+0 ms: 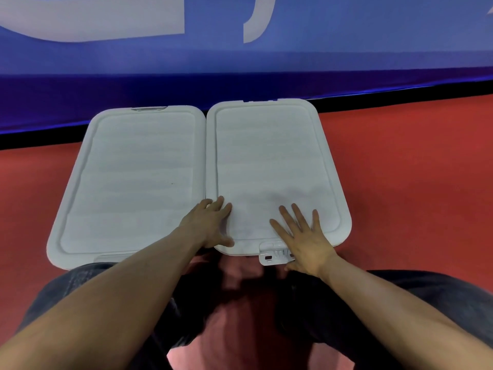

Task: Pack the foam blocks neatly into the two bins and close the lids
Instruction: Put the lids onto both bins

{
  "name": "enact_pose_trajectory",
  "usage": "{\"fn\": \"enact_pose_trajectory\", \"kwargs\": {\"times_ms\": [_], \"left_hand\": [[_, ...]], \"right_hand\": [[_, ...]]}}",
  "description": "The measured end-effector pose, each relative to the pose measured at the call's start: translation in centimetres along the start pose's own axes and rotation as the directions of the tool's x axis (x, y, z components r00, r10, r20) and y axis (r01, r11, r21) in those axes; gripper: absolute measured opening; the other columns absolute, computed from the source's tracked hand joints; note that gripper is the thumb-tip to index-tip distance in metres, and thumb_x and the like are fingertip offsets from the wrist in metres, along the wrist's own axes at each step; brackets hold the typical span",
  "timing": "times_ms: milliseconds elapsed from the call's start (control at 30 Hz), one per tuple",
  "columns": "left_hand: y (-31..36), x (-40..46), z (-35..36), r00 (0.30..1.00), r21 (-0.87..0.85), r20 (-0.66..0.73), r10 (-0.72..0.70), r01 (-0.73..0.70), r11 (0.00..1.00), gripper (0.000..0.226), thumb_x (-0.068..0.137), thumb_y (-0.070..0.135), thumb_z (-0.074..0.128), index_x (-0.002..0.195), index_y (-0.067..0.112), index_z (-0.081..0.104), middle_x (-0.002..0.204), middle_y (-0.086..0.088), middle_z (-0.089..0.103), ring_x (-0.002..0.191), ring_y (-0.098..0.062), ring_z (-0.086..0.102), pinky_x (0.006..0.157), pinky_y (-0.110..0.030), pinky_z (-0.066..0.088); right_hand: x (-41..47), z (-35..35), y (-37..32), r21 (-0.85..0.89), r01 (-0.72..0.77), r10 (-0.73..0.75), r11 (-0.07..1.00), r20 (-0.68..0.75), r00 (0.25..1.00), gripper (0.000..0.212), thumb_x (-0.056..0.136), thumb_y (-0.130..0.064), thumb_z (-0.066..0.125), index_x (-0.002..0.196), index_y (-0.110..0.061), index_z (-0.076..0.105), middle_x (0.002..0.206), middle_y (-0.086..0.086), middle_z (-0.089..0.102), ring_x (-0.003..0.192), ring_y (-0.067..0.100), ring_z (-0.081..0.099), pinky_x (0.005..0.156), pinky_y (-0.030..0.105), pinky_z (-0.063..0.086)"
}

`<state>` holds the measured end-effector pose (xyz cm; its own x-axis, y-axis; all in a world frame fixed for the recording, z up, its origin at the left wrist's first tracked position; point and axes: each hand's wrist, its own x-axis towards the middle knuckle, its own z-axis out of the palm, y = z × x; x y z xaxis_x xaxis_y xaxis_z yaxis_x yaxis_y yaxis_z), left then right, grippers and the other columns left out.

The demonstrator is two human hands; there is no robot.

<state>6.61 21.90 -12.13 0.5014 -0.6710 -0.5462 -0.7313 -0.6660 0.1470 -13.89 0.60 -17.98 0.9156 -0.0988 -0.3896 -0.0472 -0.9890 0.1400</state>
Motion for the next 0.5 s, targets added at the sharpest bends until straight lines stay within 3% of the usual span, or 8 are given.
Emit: {"fn": "enact_pose_trajectory", "kwargs": {"times_ms": [167, 300, 367, 500], "left_hand": [[0.2, -0.1, -0.3, 1.000, 0.007, -0.002, 0.003, -0.003, 1.000, 0.104, 0.072, 0.066, 0.069, 0.156, 0.033, 0.017, 0.166, 0.011, 0.006, 0.151, -0.026, 0.011, 0.115, -0.041, 0.034], [0.2, 0.0, -0.3, 1.000, 0.009, -0.001, 0.010, -0.010, 1.000, 0.105, 0.072, 0.066, 0.069, 0.157, 0.032, 0.017, 0.166, 0.009, 0.007, 0.151, -0.027, 0.011, 0.116, -0.041, 0.034], [0.1, 0.0, -0.1, 1.000, 0.000, 0.009, 0.010, -0.010, 1.000, 0.106, 0.073, 0.068, 0.068, 0.157, 0.032, 0.014, 0.167, 0.010, 0.003, 0.151, -0.027, 0.008, 0.118, -0.041, 0.031], [0.0, 0.0, 0.0, 1.000, -0.021, 0.016, 0.006, -0.006, 1.000, 0.107, 0.074, 0.068, 0.068, 0.158, 0.033, 0.011, 0.167, 0.011, 0.000, 0.152, -0.026, 0.005, 0.119, -0.042, 0.029]], "right_hand": [[-0.4, -0.4, 0.6, 0.081, 0.072, -0.072, 0.994, -0.004, 0.997, 0.119, 0.075, -0.079, 0.056, 0.161, -0.027, -0.008, 0.167, 0.012, -0.019, 0.153, 0.042, -0.014, 0.113, 0.075, 0.004], [-0.5, -1.3, 2.9, 0.268, 0.132, -0.137, 0.954, -0.002, 0.991, 0.099, 0.083, -0.084, 0.039, 0.159, -0.041, -0.007, 0.166, -0.010, -0.021, 0.152, 0.019, -0.024, 0.121, 0.059, -0.010], [-0.4, -1.5, 3.5, 0.406, 0.102, -0.114, 0.908, 0.007, 0.993, 0.085, 0.089, -0.080, 0.038, 0.158, -0.048, -0.001, 0.165, -0.021, -0.017, 0.150, 0.006, -0.025, 0.125, 0.052, -0.008], [0.2, -1.2, 4.0, 0.501, 0.097, -0.128, 0.860, 0.029, 0.991, 0.078, 0.091, -0.078, 0.040, 0.156, -0.052, 0.003, 0.163, -0.027, -0.017, 0.148, -0.001, -0.027, 0.124, 0.045, -0.014]]}}
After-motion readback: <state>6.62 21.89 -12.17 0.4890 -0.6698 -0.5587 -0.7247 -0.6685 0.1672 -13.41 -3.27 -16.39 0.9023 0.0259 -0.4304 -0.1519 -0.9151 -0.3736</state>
